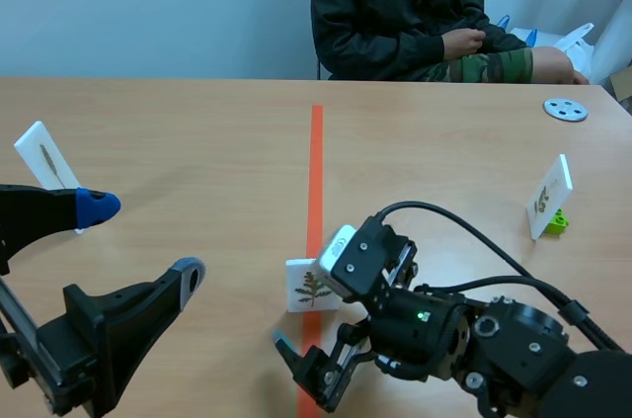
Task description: Sort the leaf by its shape. The table is split by an orange tape line. A compound leaf with several leaflets goes to the left side, a simple leaf with one blade goes to the right side. Return to the home posture when a red brick is placed on the table.
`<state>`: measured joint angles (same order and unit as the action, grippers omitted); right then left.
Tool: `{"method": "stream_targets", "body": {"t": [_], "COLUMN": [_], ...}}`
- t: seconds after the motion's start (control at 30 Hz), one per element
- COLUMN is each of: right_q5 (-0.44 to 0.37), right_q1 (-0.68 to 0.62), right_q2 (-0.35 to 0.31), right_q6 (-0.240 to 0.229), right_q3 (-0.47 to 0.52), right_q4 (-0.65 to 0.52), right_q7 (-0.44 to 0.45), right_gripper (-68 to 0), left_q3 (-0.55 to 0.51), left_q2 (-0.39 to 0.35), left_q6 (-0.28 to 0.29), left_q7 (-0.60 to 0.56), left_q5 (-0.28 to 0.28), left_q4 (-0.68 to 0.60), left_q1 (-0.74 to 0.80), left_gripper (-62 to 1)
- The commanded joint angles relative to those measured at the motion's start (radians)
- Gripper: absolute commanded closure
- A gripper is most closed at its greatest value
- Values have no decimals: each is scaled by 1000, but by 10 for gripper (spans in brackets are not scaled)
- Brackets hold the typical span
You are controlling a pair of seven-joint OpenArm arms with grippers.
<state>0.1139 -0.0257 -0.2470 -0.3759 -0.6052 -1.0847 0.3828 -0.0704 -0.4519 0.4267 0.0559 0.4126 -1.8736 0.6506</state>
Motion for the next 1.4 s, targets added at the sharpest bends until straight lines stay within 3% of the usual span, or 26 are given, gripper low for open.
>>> {"method": "stream_targets", "body": {"t": [0.0, 0.1, 0.27, 0.97, 1.1, 1.37], "right_q5": [5, 44, 44, 44, 44, 32], "right_q1": [12, 12, 12, 9, 10, 8], "right_q2": [-3, 3, 3, 3, 3, 2], "right_q6": [16, 26, 30, 44, 48, 47], "right_q3": [-4, -12, -12, -11, -11, 51], "right_q4": [3, 11, 11, 11, 9, -4], "right_q7": [42, 53, 54, 55, 59, 69], "right_gripper": [-607, -535, -411, -56, -19, -20], "left_q3": [-5, -5, -5, -5, -5, -5], "left_q2": [2, 2, 2, 3, 2, 2], "left_q6": [5, 5, 5, 5, 4, 5], "left_q7": [-14, -14, -14, -14, -14, -13], "left_q5": [12, 12, 12, 12, 12, 12], "left_q4": [-6, -6, -6, -6, -6, -6], "left_q1": [-3, -3, -3, -3, -6, -5], "left_gripper": [-623, -623, -623, -623, -623, -623]}}
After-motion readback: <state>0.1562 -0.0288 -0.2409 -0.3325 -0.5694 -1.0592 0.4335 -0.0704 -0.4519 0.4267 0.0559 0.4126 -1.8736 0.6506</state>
